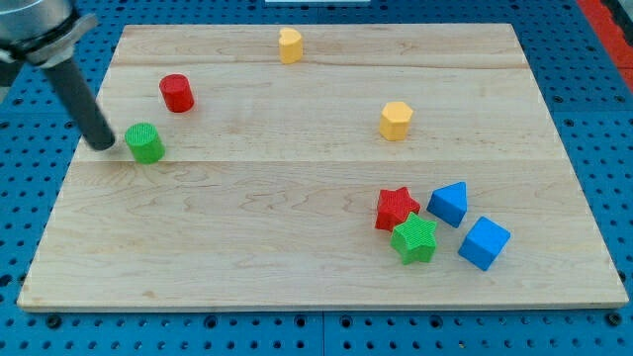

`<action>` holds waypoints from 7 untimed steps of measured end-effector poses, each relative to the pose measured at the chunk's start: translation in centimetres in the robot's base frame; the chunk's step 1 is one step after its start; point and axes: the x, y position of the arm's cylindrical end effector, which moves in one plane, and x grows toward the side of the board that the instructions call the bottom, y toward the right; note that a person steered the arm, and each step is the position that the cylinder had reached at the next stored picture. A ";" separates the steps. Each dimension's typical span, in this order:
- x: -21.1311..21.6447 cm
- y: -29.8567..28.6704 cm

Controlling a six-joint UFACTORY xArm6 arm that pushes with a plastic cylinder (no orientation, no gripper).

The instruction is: Place the green circle parallel to green star

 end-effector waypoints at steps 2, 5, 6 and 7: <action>3.1 7.5; 6.2 13.5; 5.7 9.3; 8.6 13.3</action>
